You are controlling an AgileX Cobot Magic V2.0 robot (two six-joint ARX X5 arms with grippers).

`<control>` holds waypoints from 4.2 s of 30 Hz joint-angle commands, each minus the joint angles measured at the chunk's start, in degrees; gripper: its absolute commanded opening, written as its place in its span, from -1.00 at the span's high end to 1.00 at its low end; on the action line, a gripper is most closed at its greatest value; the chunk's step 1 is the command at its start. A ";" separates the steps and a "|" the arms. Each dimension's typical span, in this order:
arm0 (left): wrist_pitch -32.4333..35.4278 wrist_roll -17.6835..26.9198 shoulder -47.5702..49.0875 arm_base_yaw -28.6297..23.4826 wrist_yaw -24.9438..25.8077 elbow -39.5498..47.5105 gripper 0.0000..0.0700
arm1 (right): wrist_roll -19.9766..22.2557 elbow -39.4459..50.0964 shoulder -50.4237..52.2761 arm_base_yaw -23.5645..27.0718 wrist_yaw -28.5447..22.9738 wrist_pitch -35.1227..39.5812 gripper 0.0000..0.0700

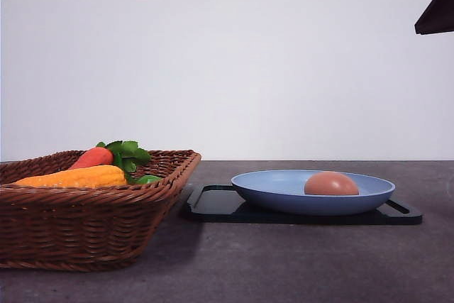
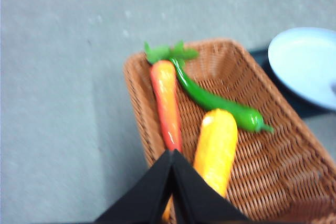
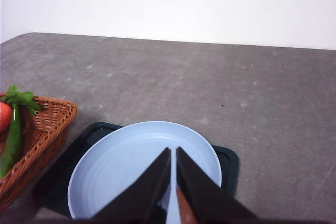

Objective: Transfer egg from basket to plate and serve

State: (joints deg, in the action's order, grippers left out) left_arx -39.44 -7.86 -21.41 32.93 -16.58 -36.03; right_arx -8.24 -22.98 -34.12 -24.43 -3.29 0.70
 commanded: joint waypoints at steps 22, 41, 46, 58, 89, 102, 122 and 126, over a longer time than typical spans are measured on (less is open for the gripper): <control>27.97 2.94 21.25 -27.96 3.08 28.67 1.00 | -0.77 -0.26 -0.21 -0.31 -0.20 0.67 1.00; 29.24 -1.44 21.25 -27.94 6.29 35.76 1.00 | -0.76 -0.26 -0.21 -0.28 -0.20 0.67 1.00; 29.24 -2.09 21.25 -27.94 6.28 35.78 1.00 | -0.75 -0.26 -0.21 -0.31 -0.20 0.67 1.00; 29.20 -2.09 21.25 -27.94 6.27 35.78 1.00 | -0.75 -0.26 -0.21 -0.31 -0.19 0.67 1.00; 29.20 -2.09 21.25 -27.94 6.27 35.78 1.00 | 10.32 14.64 26.23 18.92 4.39 1.21 1.00; 29.20 -2.09 21.25 -27.94 6.27 35.78 1.00 | 9.74 21.46 31.89 25.62 7.80 -2.67 1.00; 29.20 -2.09 21.25 -27.94 6.27 35.78 1.00 | 6.09 22.32 32.05 25.68 7.56 -9.61 1.00; 29.20 -2.09 21.25 -27.94 6.27 35.78 1.00 | 6.09 22.33 32.05 25.68 7.55 -9.61 1.00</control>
State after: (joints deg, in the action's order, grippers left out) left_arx -9.80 -9.85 -0.30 5.02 -10.50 -1.78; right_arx -1.37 -0.93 -2.13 1.23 4.35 -9.43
